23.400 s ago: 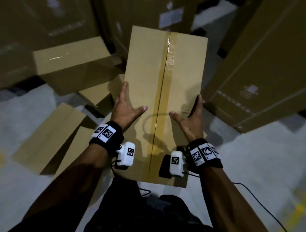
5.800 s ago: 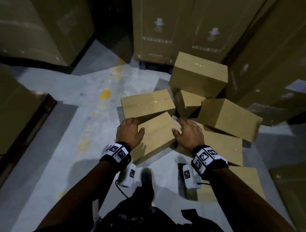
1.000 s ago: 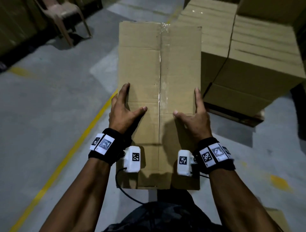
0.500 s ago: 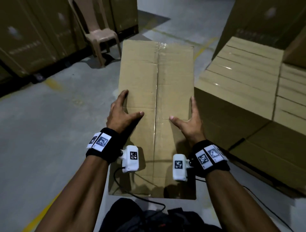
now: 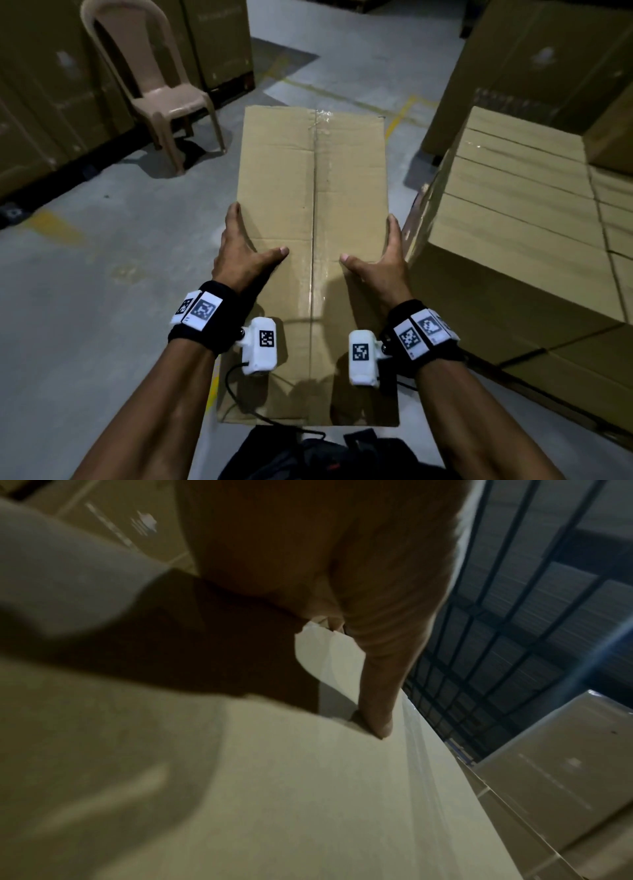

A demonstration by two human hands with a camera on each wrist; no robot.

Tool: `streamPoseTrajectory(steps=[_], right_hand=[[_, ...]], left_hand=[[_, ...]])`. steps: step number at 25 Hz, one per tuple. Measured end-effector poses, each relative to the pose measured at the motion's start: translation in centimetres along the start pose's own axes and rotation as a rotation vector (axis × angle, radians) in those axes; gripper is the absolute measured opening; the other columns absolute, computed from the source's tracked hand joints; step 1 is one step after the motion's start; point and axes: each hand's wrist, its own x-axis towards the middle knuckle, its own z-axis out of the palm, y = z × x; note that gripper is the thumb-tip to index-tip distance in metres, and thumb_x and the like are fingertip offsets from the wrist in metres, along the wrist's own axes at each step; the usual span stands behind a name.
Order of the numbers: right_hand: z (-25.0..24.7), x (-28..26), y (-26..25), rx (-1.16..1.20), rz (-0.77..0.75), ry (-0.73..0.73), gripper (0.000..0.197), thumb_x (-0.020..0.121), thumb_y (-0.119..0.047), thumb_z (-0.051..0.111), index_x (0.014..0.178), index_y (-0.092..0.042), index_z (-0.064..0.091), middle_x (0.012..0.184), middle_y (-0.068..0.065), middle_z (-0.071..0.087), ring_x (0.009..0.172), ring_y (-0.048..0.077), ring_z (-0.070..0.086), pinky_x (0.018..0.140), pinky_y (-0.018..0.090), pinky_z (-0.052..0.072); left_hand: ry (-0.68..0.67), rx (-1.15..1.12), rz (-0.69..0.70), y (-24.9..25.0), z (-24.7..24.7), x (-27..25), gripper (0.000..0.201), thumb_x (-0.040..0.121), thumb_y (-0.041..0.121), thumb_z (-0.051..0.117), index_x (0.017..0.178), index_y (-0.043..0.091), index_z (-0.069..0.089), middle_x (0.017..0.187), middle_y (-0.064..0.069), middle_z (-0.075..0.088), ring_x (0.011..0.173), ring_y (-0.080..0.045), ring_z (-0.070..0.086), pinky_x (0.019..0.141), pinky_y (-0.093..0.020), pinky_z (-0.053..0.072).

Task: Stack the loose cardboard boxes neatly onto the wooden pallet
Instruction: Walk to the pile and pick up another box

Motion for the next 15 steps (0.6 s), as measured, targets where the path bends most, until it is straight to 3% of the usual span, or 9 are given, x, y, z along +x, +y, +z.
streamPoseTrajectory(steps=[3, 6, 9, 12, 15], right_hand=[[2.3, 5.0, -2.6, -0.019, 0.046, 0.07, 0.114, 0.072, -0.03, 0.087, 0.155, -0.044, 0.01, 0.16, 0.002, 0.033, 0.136, 0.026, 0.042, 0.111, 0.052, 0.041], [3.6, 9.9, -3.8, 0.03, 0.063, 0.132, 0.114, 0.073, -0.025, 0.089, 0.157, -0.039, 0.013, 0.156, 0.002, 0.037, 0.131, 0.021, 0.044, 0.113, 0.044, 0.04], [4.7, 15.5, -3.7, 0.096, 0.091, 0.181, 0.113, 0.072, -0.022, 0.089, 0.156, -0.041, 0.016, 0.16, 0.001, 0.032, 0.142, 0.024, 0.036, 0.116, 0.051, 0.035], [5.5, 21.8, -3.3, 0.138, 0.114, 0.228, 0.112, 0.071, -0.021, 0.089, 0.154, -0.043, 0.019, 0.158, 0.0, 0.036, 0.141, 0.025, 0.038, 0.114, 0.053, 0.037], [6.1, 29.3, -3.1, 0.229, 0.155, 0.279, 0.113, 0.063, -0.029, 0.089, 0.148, -0.056, 0.02, 0.156, -0.001, 0.038, 0.14, 0.026, 0.039, 0.113, 0.056, 0.038]], left_hand=[[-0.049, 0.01, 0.01, 2.2, -0.4, 7.6, 0.116, 0.045, 0.054, 0.091, 0.134, 0.065, 0.018, 0.137, 0.0, 0.051, 0.117, -0.036, 0.057, 0.096, -0.056, 0.05], [-0.103, 0.016, 0.045, 3.7, 0.7, 14.2, 0.109, 0.043, 0.053, 0.091, 0.129, 0.062, 0.024, 0.13, 0.0, 0.056, 0.113, -0.034, 0.059, 0.094, -0.056, 0.051], [-0.18, 0.027, 0.063, 4.8, 2.7, 21.0, 0.115, 0.041, 0.054, 0.091, 0.134, 0.055, 0.024, 0.132, -0.001, 0.054, 0.116, -0.032, 0.058, 0.097, -0.054, 0.05], [-0.264, 0.05, 0.089, 6.1, 5.5, 27.9, 0.113, 0.041, 0.053, 0.088, 0.133, 0.049, 0.024, 0.131, -0.001, 0.053, 0.115, -0.03, 0.056, 0.098, -0.053, 0.05], [-0.335, 0.077, 0.102, 8.2, 9.2, 36.0, 0.114, 0.039, 0.054, 0.086, 0.134, 0.045, 0.023, 0.131, 0.001, 0.053, 0.117, -0.028, 0.055, 0.101, -0.052, 0.048]])
